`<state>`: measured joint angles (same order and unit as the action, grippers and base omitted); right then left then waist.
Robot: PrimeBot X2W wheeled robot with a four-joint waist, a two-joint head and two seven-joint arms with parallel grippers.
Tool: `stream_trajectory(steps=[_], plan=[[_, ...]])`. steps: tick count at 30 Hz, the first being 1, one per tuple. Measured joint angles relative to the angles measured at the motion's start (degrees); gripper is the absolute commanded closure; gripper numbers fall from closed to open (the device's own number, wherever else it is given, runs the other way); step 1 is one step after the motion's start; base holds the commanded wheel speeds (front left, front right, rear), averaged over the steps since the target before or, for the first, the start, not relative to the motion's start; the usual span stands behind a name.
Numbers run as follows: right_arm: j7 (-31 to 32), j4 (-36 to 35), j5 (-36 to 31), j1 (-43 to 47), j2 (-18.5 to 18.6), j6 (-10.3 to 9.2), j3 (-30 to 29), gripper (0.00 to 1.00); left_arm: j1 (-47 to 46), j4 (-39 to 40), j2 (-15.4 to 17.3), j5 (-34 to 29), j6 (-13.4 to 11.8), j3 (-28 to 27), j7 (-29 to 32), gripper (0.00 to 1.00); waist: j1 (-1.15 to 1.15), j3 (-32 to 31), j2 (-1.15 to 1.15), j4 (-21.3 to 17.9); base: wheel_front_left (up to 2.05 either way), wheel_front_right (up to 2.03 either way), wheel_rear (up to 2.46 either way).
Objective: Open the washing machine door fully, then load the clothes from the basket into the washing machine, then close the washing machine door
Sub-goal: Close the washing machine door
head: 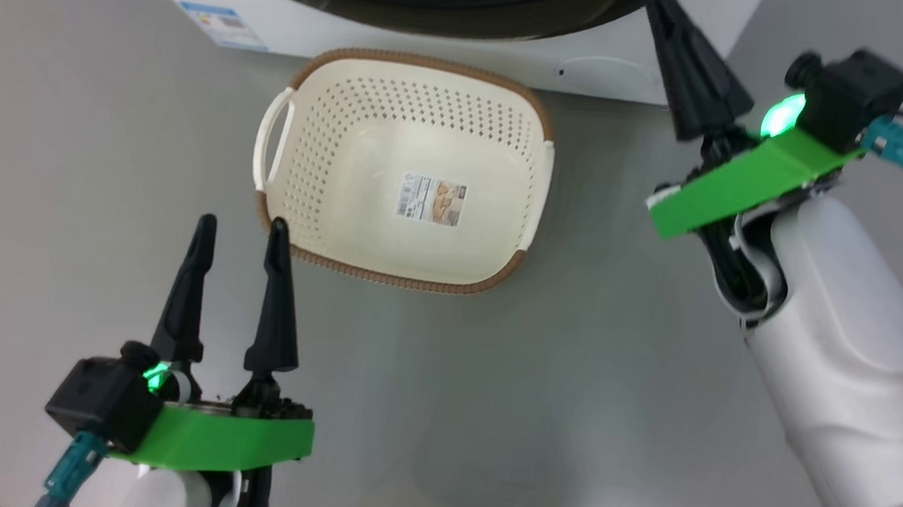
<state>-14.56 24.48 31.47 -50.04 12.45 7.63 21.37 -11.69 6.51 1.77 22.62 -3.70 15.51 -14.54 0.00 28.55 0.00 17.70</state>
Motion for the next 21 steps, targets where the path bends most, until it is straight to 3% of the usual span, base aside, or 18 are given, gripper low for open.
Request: stream_trajectory(steps=[1,2,21], plan=[[-0.01,0.01,0.01,1.03,-0.01,0.0,-0.16,0.51,0.3,-0.13,0.0,-0.1,0.0,-0.44,0.0,0.0,0.0,-0.46,0.0,-0.34,0.0,0.0,0.0],[-0.01,0.05,-0.02,2.01,-0.02,0.0,-0.18,0.0,0.62,-0.16,0.01,-0.34,0.02,-0.85,0.0,0.0,0.0,-0.9,0.0,-0.7,0.0,0.0,0.0],[-0.18,-5.72,-3.36,22.44,-2.63,0.0,-9.1,0.0,6.8,-2.13,0.07,-4.39,2.94,-11.16,-0.01,0.0,0.0,-9.59,0.0,-9.96,0.0,0.0,0.0]])
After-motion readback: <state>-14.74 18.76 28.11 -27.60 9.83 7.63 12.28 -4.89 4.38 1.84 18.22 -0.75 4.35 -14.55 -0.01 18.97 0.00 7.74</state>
